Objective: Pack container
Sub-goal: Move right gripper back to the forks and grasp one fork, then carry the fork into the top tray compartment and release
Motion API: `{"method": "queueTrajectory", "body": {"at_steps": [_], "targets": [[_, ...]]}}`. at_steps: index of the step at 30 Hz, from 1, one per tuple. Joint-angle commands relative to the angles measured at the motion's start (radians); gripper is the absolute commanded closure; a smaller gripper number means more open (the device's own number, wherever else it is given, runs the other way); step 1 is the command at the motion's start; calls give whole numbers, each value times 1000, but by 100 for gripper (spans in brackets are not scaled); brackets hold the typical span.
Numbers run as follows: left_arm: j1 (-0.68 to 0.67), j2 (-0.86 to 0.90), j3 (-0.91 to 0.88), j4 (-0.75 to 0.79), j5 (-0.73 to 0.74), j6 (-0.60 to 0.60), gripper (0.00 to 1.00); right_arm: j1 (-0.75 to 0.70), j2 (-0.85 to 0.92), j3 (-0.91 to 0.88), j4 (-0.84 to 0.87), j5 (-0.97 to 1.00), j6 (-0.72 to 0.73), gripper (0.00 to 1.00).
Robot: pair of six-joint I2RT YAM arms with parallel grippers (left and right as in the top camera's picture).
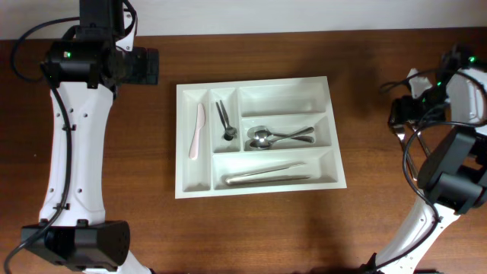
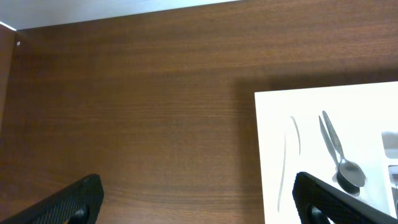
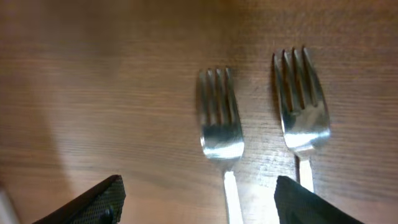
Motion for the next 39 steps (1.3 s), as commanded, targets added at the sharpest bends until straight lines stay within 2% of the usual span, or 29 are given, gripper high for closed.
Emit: {"method": "queueTrajectory", "body": {"at_steps": [1, 7, 16, 20, 24, 32, 36, 39], "targets": [[2, -6, 8, -1, -6, -13, 1, 0, -23, -88, 51, 45, -13, 23], [2, -6, 8, -1, -6, -13, 1, 0, -23, -192, 145, 45, -13, 27], [2, -6, 8, -1, -6, -13, 1, -1, -23, -212, 182, 46, -12, 69], [2, -6, 8, -1, -6, -13, 1, 0, -23, -212, 179, 45, -9, 80], [2, -6, 8, -1, -6, -13, 1, 0, -23, -212, 175, 43, 45, 96], [2, -6, 8, -1, -6, -13, 1, 51, -26, -134, 109, 27, 107, 96], [2, -6, 8, -1, -6, -14, 1, 109, -26, -37, 47, -45, 158, 96], [2, -6, 8, -1, -6, -13, 1, 182, -26, 101, -13, -78, 251, 96]]}}
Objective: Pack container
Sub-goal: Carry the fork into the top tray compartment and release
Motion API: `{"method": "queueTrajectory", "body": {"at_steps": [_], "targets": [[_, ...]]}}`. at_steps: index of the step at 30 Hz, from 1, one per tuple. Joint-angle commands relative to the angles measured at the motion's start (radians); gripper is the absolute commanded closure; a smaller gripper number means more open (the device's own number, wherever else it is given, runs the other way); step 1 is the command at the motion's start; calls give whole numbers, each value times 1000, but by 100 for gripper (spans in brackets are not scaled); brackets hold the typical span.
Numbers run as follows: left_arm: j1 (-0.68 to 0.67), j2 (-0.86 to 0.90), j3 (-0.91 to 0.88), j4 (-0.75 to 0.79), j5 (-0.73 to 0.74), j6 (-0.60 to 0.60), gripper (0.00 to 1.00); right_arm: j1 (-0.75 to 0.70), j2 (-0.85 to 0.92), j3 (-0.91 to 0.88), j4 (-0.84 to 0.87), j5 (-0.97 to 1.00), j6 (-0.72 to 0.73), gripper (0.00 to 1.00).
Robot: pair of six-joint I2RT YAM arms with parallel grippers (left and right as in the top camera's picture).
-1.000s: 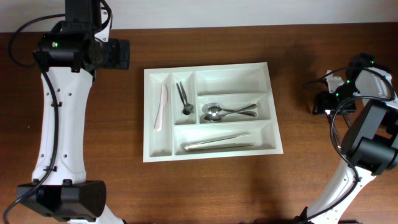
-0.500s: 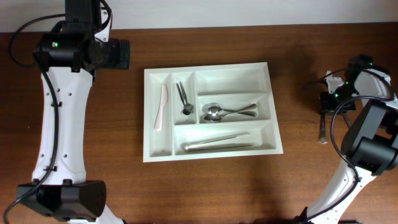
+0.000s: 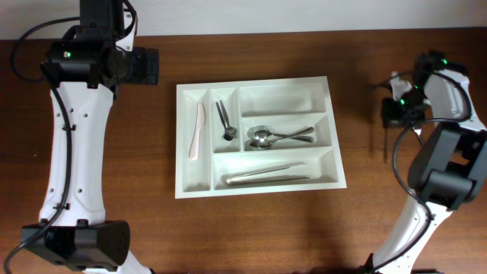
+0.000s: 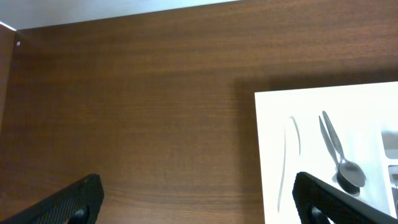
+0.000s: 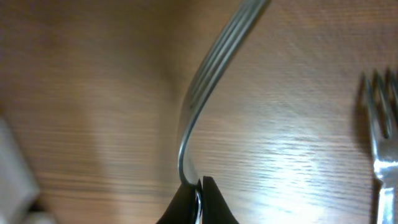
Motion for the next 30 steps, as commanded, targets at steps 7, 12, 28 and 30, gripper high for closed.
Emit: {"method": "queueTrajectory", "body": {"at_steps": [7, 12, 28, 30], "targets": [[2, -6, 8, -1, -6, -13, 1, 187, -22, 382, -89, -173, 309, 96], [2, -6, 8, -1, -7, -13, 1, 276, -22, 462, -32, -183, 632, 96], [2, -6, 8, -1, -7, -13, 1, 605, -19, 456, 43, 279, 1600, 96], [2, -6, 8, -1, -6, -13, 1, 631, -17, 453, 44, 321, 1688, 96]]}}
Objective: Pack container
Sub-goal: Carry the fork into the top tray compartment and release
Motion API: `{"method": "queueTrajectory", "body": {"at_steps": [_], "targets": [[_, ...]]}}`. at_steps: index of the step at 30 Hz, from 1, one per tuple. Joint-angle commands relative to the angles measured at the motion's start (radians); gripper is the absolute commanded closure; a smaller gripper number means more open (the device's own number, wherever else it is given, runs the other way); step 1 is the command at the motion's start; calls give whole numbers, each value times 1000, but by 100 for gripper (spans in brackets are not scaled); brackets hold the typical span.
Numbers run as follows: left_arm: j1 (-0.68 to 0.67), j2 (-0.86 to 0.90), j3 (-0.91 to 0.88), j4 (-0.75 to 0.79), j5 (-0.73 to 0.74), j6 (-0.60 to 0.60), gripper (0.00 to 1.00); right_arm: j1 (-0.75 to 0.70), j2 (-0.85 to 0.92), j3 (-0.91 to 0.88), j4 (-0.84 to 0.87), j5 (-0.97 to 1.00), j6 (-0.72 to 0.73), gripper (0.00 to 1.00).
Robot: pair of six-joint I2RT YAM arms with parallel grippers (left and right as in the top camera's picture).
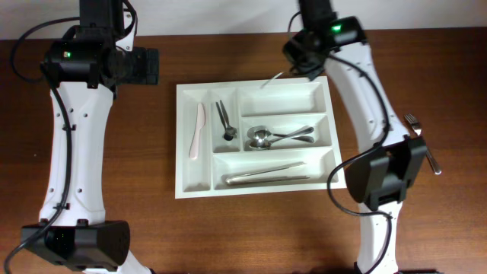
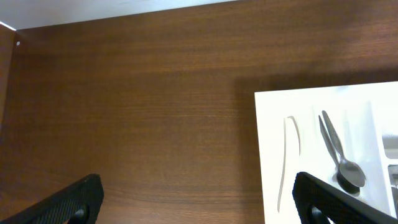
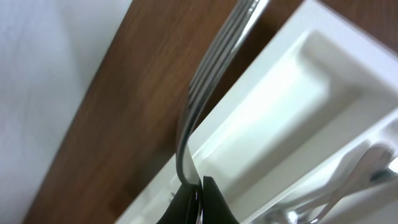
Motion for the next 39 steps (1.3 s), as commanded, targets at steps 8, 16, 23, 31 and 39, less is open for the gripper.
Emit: {"method": "queueTrajectory", "body": {"at_steps": [8, 16, 23, 31, 39], "targets": [[2, -6, 8, -1, -6, -13, 1, 56, 12, -28, 3, 185, 452, 96], [2, -6, 8, -1, -6, -13, 1, 47, 82, -32, 2, 167, 452, 96], [2, -6, 8, -1, -6, -14, 1, 47, 140, -34, -5, 165, 452, 96], [2, -6, 8, -1, -6, -13, 1, 46, 184, -34, -4, 148, 452, 96], [2, -6, 8, -1, -6, -13, 1, 35, 213, -38, -4, 120, 452, 96]]}}
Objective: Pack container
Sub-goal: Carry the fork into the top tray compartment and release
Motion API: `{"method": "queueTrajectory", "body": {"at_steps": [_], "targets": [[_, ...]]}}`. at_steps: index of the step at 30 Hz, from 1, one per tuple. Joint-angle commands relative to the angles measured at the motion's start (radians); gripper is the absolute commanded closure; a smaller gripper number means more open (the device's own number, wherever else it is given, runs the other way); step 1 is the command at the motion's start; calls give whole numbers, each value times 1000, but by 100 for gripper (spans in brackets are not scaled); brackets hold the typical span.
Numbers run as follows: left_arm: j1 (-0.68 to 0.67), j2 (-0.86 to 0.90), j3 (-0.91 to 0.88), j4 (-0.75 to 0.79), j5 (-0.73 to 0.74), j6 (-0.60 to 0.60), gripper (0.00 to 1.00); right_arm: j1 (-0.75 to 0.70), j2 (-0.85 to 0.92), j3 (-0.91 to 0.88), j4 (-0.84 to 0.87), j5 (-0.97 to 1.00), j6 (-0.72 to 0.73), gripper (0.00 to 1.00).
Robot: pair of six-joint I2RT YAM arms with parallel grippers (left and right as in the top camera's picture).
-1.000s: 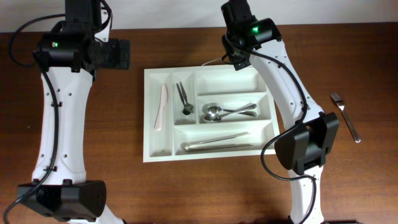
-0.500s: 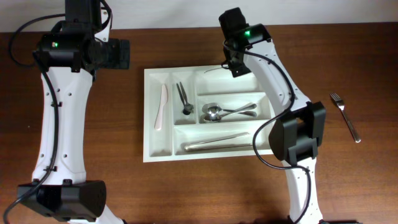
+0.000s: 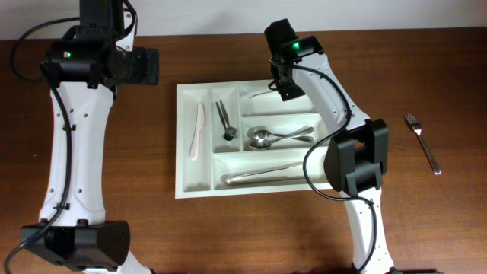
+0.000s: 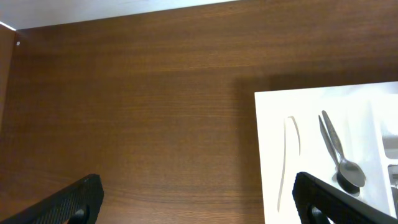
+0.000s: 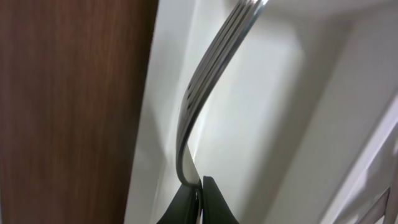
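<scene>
A white cutlery tray (image 3: pixel 332 169) lies mid-table. My right gripper (image 3: pixel 287 86) is shut on a steel fork (image 5: pixel 211 81), whose tines (image 3: pixel 259 95) reach over the left end of the tray's far right compartment. In the right wrist view the gripper (image 5: pixel 198 188) pinches the fork's handle above the white compartment floor; whether the fork touches it cannot be told. A second fork (image 3: pixel 421 141) lies on the table far right. My left gripper (image 4: pixel 196 200) hangs open over bare wood left of the tray (image 4: pixel 267 124).
The tray holds a pale knife (image 3: pixel 197 131) in its left slot, small spoons (image 3: pixel 224 122) beside it, spoons (image 3: pixel 283 137) in the middle right slot and long knives (image 3: pixel 266 176) in the near slot. The left arm (image 3: pixel 72 129) stands along the table's left side.
My right gripper, still holding the fork, has moved from above the tray's far edge down and left over the far right compartment. The left arm has not moved.
My right gripper was open over two forks at the table's far right. Then it was shut on one fork there. Then it held that fork at the tray's far edge, and now holds it over the far right compartment. One fork stays on the table.
</scene>
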Motion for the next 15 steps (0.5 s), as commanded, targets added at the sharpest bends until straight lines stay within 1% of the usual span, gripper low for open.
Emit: {"method": "queueTrajectory", "body": {"at_steps": [1, 3, 5, 6, 10, 15], "targets": [[2, -6, 8, -1, -6, -14, 1, -14, 16, -11, -2, 0, 13, 96], [2, -6, 8, -1, -6, -14, 1, -17, 16, -11, 1, 0, 13, 96], [2, -6, 8, -1, -6, -13, 1, -19, 16, -11, 1, 0, 13, 74], [2, -6, 8, -1, -6, -13, 1, -20, 16, -11, 5, 0, 13, 66], [2, -6, 8, -1, -6, -13, 1, -27, 16, -10, 21, -5, 13, 65], [2, -6, 8, -1, -6, -13, 1, -64, -2, -5, 27, -35, 13, 54]]}}
